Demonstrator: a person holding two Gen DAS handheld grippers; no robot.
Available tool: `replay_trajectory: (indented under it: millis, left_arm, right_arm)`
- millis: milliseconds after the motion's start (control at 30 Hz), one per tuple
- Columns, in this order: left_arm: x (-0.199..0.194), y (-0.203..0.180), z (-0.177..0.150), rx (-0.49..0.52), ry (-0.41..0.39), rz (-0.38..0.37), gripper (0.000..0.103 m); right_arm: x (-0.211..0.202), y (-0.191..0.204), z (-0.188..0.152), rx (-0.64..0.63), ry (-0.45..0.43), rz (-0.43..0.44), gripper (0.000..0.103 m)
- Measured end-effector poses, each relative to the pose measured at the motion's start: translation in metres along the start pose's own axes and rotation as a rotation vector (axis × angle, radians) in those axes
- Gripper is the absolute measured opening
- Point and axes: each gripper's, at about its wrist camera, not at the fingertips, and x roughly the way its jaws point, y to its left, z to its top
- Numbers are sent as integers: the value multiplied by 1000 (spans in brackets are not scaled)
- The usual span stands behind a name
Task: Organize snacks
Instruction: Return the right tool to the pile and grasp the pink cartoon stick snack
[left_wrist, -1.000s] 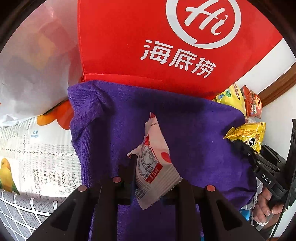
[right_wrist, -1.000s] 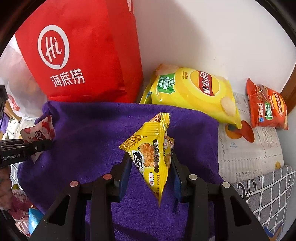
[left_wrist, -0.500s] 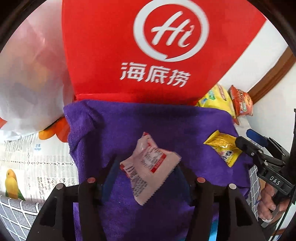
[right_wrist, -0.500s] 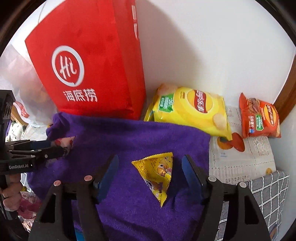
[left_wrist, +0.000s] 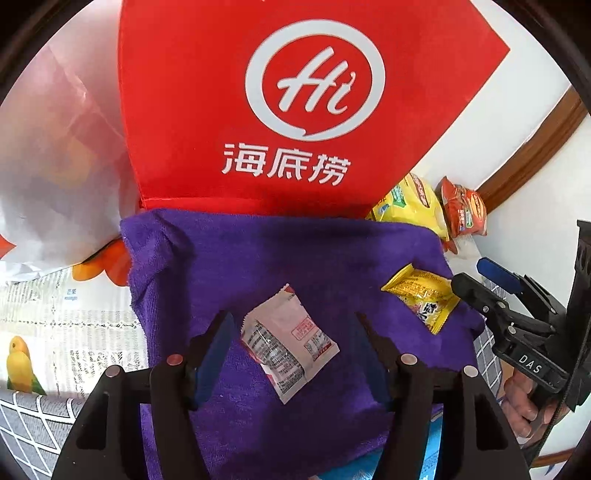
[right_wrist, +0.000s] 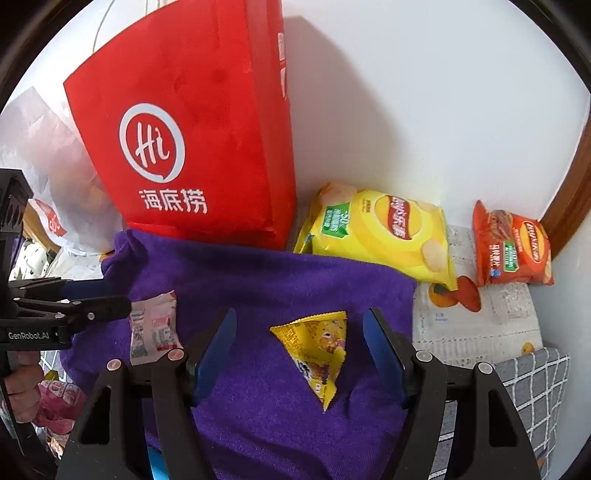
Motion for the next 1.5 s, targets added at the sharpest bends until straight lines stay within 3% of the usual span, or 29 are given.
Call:
replay_trajectory:
  millis: [167,400,567,767,867,1000,1233,1500]
  left_arm:
    - [-11,-2,1,2,-28,10,63]
    - [-42,-7,0,22,-87,26,63]
    - [-64,-14,-1,42,-125,27,63]
    - [-99,-21,-11,57,-196,42,63]
    - [-107,-18,-25,52,-176,14,63]
    - [-117,-14,-50,57,-160,32,63]
    - [-138,-6,-98,47,-151,51,63]
    - [-144,10,-149,11,-121,59,63]
  right_arm:
    - [-19,6,3,-23,-44,-27,71]
    - [-51,16,-3,-2,-60,9,71]
    - [-76,21,-40,-30,-81,-14,71]
    - [-95,10,-115,-38,-39,-8,70]
    - [-100,3,-156,-39,-5,41,67]
    - [-109,8,-191,-87,-16,140,67]
    - [-108,35,-207,-255,-60,167,67]
    - [-73,37,-224,-262,131,303,67]
